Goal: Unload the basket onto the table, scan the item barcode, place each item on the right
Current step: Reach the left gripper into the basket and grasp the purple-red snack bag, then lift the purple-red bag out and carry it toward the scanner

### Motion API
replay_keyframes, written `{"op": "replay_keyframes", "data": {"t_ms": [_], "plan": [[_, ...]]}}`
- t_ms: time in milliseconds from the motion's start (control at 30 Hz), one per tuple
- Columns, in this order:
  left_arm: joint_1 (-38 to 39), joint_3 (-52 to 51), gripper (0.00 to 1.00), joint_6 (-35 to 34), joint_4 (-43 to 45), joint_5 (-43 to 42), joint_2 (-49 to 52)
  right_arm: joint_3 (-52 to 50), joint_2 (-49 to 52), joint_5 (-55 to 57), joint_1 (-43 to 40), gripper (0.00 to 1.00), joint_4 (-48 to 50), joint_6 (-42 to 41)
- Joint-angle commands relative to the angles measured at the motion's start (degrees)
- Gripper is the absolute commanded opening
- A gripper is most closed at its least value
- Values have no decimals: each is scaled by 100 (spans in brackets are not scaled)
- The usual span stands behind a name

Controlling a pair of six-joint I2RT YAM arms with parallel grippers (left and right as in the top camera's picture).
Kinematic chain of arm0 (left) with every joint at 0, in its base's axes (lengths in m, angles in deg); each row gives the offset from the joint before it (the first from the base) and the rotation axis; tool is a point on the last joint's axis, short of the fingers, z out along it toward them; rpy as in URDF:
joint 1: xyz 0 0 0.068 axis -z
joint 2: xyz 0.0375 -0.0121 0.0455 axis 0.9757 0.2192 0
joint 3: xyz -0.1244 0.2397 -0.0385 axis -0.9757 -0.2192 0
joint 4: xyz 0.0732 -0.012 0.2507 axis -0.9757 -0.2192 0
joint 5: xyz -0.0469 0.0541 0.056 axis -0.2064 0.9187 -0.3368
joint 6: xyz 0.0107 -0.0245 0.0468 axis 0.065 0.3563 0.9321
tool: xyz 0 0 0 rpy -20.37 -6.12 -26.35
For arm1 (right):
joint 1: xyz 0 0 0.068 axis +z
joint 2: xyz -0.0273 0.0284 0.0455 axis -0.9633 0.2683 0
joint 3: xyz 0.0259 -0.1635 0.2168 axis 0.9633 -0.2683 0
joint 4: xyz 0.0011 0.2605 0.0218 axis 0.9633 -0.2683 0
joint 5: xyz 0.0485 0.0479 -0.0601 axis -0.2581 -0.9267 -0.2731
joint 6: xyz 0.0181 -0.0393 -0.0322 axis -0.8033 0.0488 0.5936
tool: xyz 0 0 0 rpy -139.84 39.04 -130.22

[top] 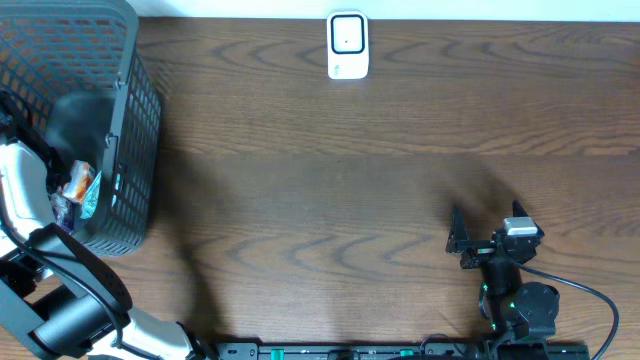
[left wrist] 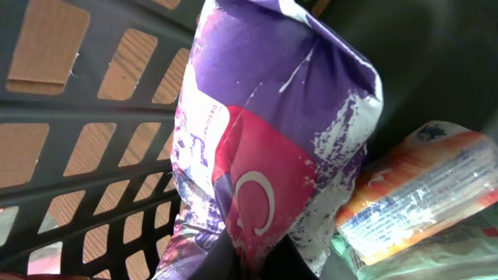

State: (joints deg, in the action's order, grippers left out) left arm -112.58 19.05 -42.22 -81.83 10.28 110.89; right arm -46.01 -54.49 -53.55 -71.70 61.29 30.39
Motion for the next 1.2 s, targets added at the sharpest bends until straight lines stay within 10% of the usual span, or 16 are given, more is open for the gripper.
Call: {"op": "replay_keyframes", "data": {"t_ms": [0, 267, 833, 1067, 1167], "plan": [[13, -52, 8, -33, -160, -195, 50, -9, -24, 22, -42, 99, -22, -81], [232, 629, 7, -188, 125, -1447, -844, -9, -24, 22, -42, 99, -22, -81], [1351, 955, 7, -2741, 2339, -4124, -3676, -9, -24, 22, -42, 99, -22, -81], [2544, 955, 8, -1958, 2109, -3003, -3582, -9, -24, 22, -42, 99, -22, -81], [2485, 955, 49, -1958, 1827, -1729, -3447, -9, -24, 22, -42, 99, -22, -83]]}}
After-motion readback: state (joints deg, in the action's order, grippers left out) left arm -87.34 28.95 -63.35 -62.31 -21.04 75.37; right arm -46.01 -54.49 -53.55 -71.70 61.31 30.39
